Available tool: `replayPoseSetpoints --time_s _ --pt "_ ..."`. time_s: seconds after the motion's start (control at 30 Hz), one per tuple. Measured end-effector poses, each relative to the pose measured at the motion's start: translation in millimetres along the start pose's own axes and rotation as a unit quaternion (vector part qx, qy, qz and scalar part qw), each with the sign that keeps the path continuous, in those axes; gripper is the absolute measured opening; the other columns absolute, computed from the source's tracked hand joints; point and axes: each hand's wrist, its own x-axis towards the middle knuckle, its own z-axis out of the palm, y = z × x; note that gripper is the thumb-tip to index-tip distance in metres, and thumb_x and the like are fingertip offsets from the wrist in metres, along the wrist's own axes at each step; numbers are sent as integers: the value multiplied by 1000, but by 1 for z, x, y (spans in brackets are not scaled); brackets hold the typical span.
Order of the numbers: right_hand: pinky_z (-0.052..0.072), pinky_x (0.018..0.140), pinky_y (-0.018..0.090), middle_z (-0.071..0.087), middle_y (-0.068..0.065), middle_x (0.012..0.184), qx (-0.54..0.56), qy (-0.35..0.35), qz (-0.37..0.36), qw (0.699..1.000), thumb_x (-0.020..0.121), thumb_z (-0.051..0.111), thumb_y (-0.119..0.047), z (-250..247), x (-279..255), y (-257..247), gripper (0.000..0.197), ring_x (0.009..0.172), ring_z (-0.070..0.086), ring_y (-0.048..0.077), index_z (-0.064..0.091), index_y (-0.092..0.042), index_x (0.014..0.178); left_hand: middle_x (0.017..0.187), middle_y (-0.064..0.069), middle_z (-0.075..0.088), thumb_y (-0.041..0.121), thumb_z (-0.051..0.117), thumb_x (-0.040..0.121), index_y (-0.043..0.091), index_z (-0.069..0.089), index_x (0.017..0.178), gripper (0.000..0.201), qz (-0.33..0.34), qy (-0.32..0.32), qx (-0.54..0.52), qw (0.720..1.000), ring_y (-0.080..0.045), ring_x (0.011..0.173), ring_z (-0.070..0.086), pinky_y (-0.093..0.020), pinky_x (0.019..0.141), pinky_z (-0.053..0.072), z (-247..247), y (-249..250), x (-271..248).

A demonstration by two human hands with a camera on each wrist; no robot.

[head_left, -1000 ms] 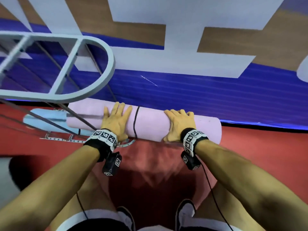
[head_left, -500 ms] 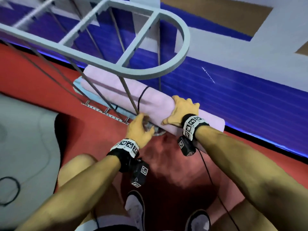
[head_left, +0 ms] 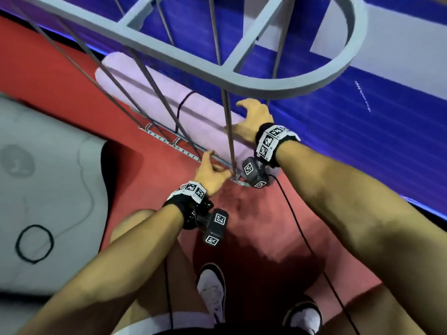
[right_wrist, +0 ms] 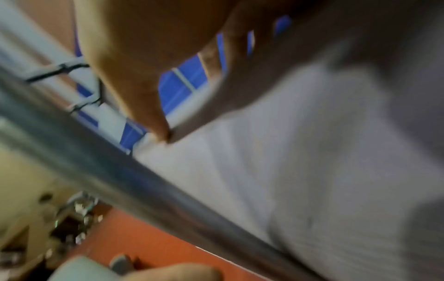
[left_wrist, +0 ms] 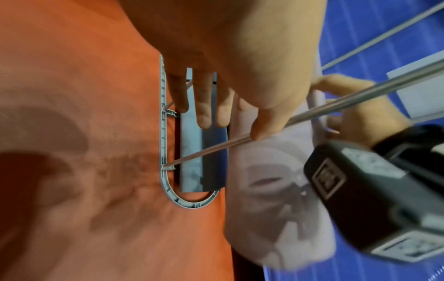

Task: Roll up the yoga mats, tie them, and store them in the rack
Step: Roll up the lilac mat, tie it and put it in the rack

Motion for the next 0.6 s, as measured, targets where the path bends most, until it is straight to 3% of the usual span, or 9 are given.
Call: replayPoseSetpoints --time_s 0.07,0.13,0.23,0.27,0.33,0.4,0.47,0.53,0.6 --pt "33 116 43 39 4 157 -62 -1 -2 998 71 83 -53 2 -9 29 81 145 35 28 55 -24 141 97 0 64 16 83 81 17 23 155 96 -13 6 -24 1000 -16 93 63 -26 85 47 6 0 1" --pt "28 118 39 39 9 157 -107 13 13 994 73 80 -54 6 -29 66 83 145 33 30 51 -19 143 111 -4 60 14 85 78 16 15 158 106 -11 14 -33 999 -19 106 61 -31 95 49 9 0 1" --pt "27 121 45 32 14 160 -36 47 90 994 64 80 -57 23 -61 116 105 146 30 32 36 -22 153 122 -7 57 12 85 77 20 13 160 109 -8 24 -42 999 -18 112 56 -32 102 46 14 0 6" --pt "33 118 47 36 15 156 42 51 137 988 60 82 -53 29 -67 127 112 142 38 32 31 -23 155 121 -6 58 12 84 78 20 20 158 103 -8 34 -51 998 -17 110 57 -32 101 47 17 2 6" --pt "50 102 54 55 17 142 211 22 239 948 56 88 -45 42 -71 133 111 121 60 33 33 -24 150 116 -7 60 11 83 80 15 41 146 79 8 64 -80 995 -17 99 59 -33 95 51 21 8 8" --pt "57 89 57 69 17 120 319 13 276 907 56 89 -43 60 -62 146 79 99 70 33 51 -26 122 111 -6 63 11 81 82 11 55 128 53 38 69 -85 993 -14 87 61 -26 84 54 24 15 7" --pt "58 88 58 74 10 103 338 43 270 901 47 83 -55 87 -39 179 63 91 73 34 55 -32 98 106 -4 67 15 78 86 13 62 116 34 67 46 -48 996 -10 84 63 -20 81 53 26 20 6" --pt "60 85 53 75 11 100 371 46 264 889 46 82 -53 89 -35 177 57 77 70 28 56 -31 92 100 -2 69 19 72 92 19 66 110 20 80 27 -30 996 -15 88 65 -29 88 54 26 24 6" --pt "59 66 34 71 17 102 413 41 259 872 69 83 -27 64 -52 137 40 58 65 17 52 -25 93 99 0 70 23 64 97 20 69 111 14 91 19 3 996 -21 95 67 -31 90 53 25 24 5"
